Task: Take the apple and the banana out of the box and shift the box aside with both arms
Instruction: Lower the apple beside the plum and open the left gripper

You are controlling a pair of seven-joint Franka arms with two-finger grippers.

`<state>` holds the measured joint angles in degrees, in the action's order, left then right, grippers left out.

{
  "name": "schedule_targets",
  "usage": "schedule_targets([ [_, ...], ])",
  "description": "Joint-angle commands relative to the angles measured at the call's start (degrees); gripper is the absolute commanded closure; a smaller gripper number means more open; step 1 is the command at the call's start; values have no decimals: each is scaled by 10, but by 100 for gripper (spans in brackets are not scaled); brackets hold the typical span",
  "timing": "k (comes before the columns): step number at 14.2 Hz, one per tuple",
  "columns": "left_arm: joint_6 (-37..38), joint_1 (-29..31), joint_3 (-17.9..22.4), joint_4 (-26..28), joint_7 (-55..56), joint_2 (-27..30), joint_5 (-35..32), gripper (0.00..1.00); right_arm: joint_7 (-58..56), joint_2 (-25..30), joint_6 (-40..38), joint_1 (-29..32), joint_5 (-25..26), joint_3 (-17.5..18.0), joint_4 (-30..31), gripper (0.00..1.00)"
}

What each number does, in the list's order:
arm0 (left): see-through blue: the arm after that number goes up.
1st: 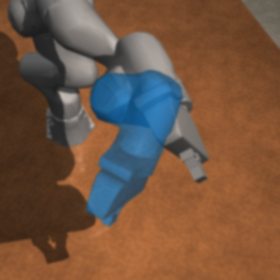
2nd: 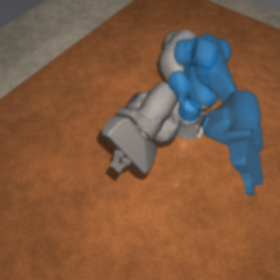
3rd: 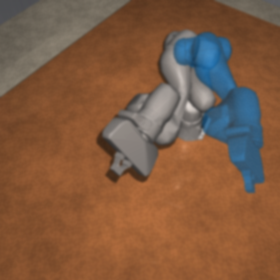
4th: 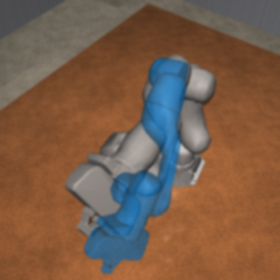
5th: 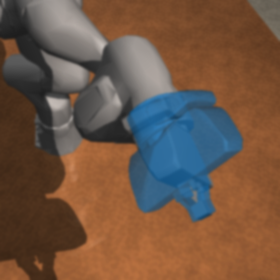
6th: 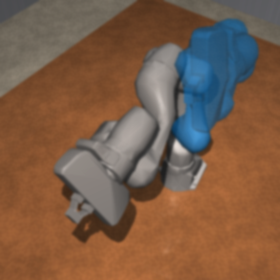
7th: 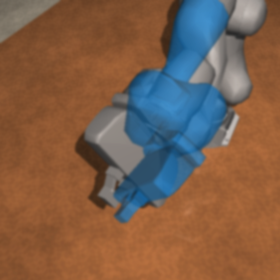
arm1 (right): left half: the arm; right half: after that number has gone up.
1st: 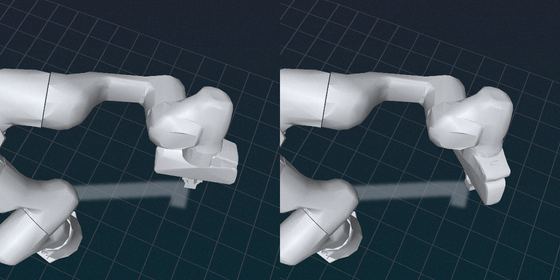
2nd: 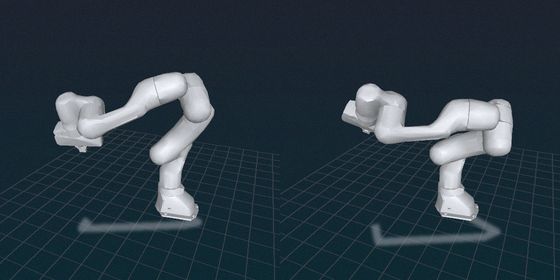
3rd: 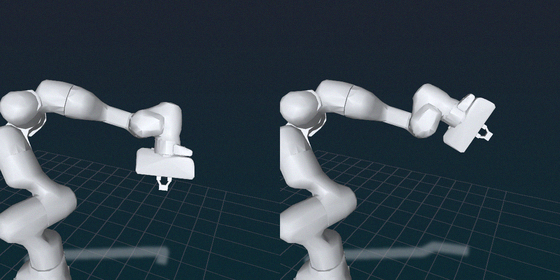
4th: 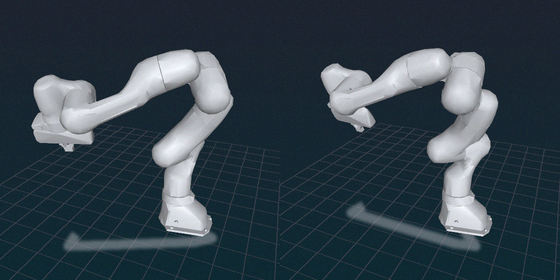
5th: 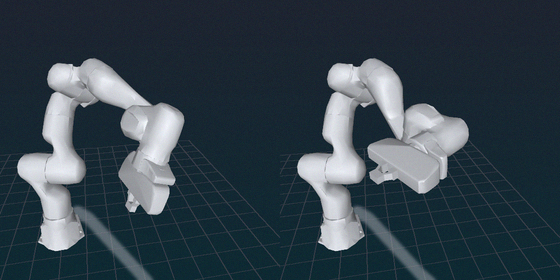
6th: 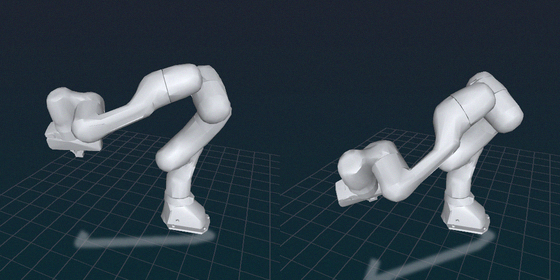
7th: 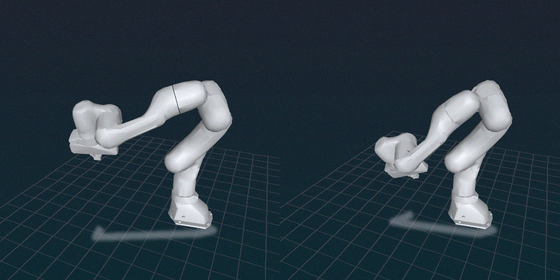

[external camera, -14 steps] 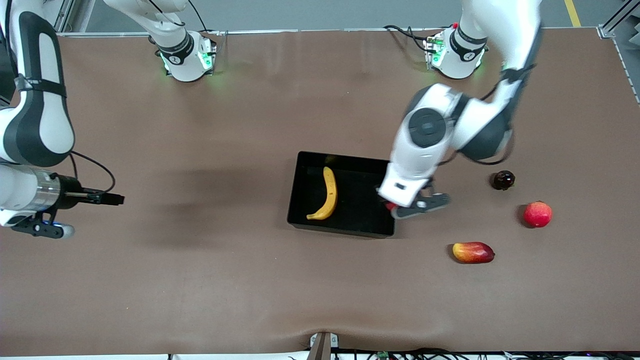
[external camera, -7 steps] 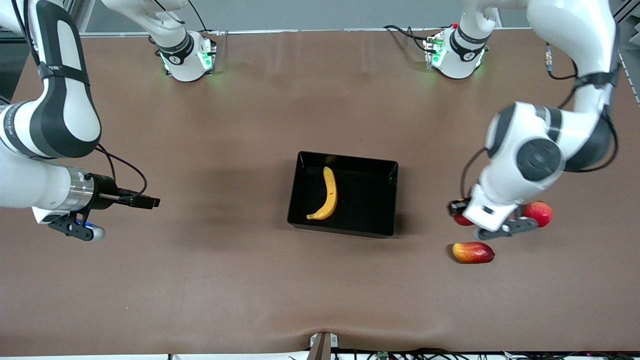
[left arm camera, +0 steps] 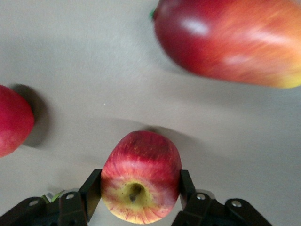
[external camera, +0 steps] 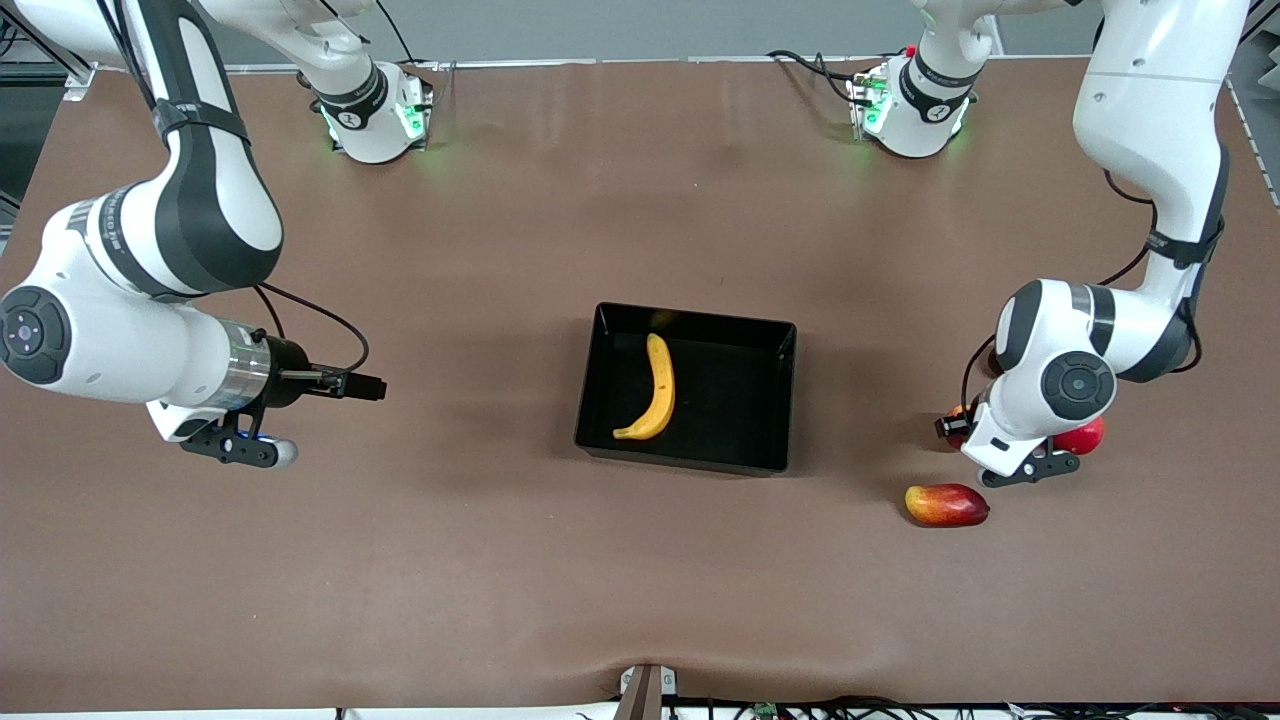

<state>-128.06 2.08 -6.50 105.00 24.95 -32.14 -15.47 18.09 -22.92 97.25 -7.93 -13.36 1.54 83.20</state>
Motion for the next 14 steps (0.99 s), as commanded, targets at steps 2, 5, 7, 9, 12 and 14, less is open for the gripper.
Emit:
schedule_targets([
  [2,-7,6,-7,11,3,-1,-17,81,5,3,30,-2,-5,-1,22,0],
  [5,0,5,-11,2,5,18,-17,0,41,9,62,-20,-5,-1,49,0],
  [7,18,2,-14,0,5,54,-17,0,74,9,66,-36,-4,-2,50,0],
  [9,60,4,-48,-5,11,89,-16,0,76,7,80,-39,-4,-2,56,0],
  [12,101,3,-114,-12,22,110,-4,0,75,7,82,-41,-3,-1,57,0],
  [14,104,-3,-169,-13,82,103,6,0,75,7,84,-42,-4,-1,60,0],
])
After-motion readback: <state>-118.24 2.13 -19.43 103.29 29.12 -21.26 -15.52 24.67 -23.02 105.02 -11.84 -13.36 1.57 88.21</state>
